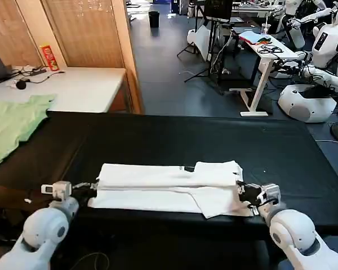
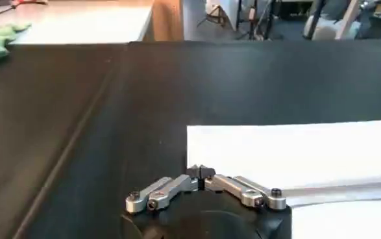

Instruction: Fold and organize the clothes.

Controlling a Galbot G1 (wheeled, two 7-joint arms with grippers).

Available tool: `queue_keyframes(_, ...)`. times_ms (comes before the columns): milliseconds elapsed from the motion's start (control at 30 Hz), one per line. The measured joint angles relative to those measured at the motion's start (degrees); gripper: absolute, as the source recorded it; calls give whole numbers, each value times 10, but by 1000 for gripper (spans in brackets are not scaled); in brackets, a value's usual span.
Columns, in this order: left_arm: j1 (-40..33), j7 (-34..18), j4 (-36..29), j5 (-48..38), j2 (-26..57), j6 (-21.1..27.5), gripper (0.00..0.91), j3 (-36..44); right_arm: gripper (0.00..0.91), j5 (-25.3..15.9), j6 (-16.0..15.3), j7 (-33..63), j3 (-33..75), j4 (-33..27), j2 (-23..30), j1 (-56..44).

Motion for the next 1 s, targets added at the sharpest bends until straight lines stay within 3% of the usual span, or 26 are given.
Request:
queue_keyframes(133, 14, -4, -25, -1, -2, 8, 878, -6, 878, 18, 10, -1, 25, 5, 6, 2)
queue_keyframes(300, 0, 0, -30, 4, -11, -15, 878, -7, 878, 1, 54, 21, 23, -32, 40, 41)
queue_keyframes(467, -55, 1, 15, -13, -31, -40, 878, 10, 878, -35, 58, 25, -2, -98, 91, 100)
queue_keyframes(733, -123, -3, 90, -37, -62, -27, 878, 30, 878, -76, 63, 19, -19, -180, 147, 160)
queue_keyframes(800, -133, -7, 104, -46, -69, -23, 878, 30, 780, -79, 63, 18, -22, -195, 156, 168)
queue_keyframes(900, -141, -7, 122, -50, -78, -21, 858, 31, 712, -83, 61, 14, -27, -207, 164, 175)
queue_keyframes(933, -142, -5, 128, -50, -81, -20, 741, 31, 673, -85, 60, 12, -29, -209, 167, 176)
queue_keyframes(967, -143, -4, 133, -49, -82, -20, 722, 32, 614, -86, 59, 11, -31, -210, 169, 176)
queue_keyframes(1000, -143, -3, 138, -49, -83, -20, 624, 32, 556, -88, 58, 10, -33, -211, 171, 176)
